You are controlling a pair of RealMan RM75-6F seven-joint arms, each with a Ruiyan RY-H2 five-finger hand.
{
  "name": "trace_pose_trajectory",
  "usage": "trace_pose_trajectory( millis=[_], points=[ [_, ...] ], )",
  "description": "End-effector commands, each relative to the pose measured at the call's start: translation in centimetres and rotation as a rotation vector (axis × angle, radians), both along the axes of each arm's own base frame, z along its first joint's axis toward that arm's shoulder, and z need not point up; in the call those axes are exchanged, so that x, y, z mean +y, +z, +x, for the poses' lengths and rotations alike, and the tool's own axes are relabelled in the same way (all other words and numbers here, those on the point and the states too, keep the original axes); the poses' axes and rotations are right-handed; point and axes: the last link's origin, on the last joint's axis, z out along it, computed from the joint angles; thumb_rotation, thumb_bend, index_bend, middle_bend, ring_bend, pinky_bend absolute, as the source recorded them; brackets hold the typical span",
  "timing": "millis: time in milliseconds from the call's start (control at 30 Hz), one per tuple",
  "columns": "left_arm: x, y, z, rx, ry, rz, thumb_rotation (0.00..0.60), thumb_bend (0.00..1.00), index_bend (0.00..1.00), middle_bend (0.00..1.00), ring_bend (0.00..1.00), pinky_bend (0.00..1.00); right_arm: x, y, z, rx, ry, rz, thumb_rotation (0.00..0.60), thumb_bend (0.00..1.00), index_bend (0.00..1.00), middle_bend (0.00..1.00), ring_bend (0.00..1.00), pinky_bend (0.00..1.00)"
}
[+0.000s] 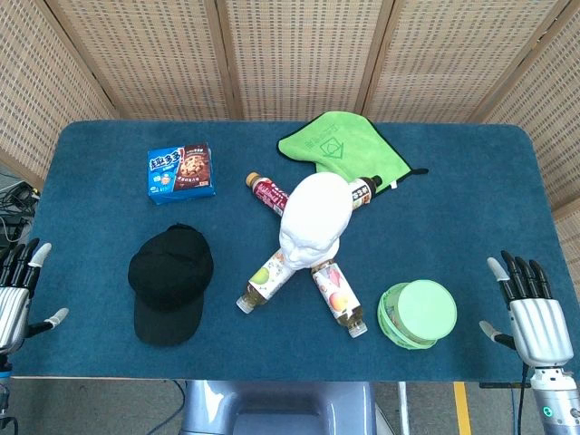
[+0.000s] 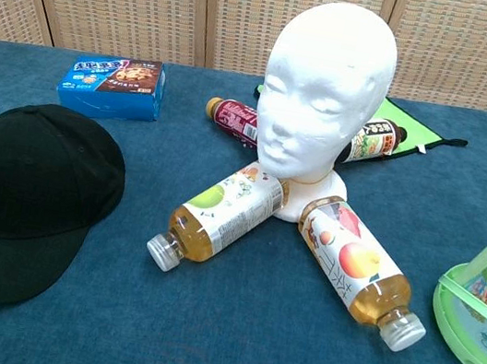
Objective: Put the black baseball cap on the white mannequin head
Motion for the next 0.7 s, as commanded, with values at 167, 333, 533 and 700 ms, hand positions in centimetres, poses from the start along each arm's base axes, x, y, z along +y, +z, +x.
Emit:
trace_pose_trajectory(
  millis=[167,333,533,700],
  points=[
    [0.05,-0.09,-0.04,0.004,0.002,-0.001,0.600,0.02,0.00,0.00,0.00,0.00,-0.07,-0.05,-0.11,-0.004,-0.005,0.001,0.600,0.03,0.00,0.00,0.00,0.00],
    [-0.09,-0.01,0.06,0.003,-0.001,0.009,0.600,0.02,0.00,0.00,0.00,0.00,-0.03,-0.05,-0.20,-0.008,-0.007,0.002,0.600,0.03,0.00,0.00,0.00,0.00],
    [-0.01,0.05,0.26,-0.008,-0.011,0.011,0.600,0.02,0.00,0.00,0.00,0.00,-0.07,0.06,-0.20,-0.013,-0.004,-0.005,0.600,0.03,0.00,0.00,0.00,0.00],
    [0.18,-0.16,0.18,-0.001,-0.014,0.000,0.600,0.02,0.00,0.00,0.00,0.00,-0.26,0.07,-0.49,-0.015,-0.022,-0.009,0.600,0.03,0.00,0.00,0.00,0.00]
  ],
)
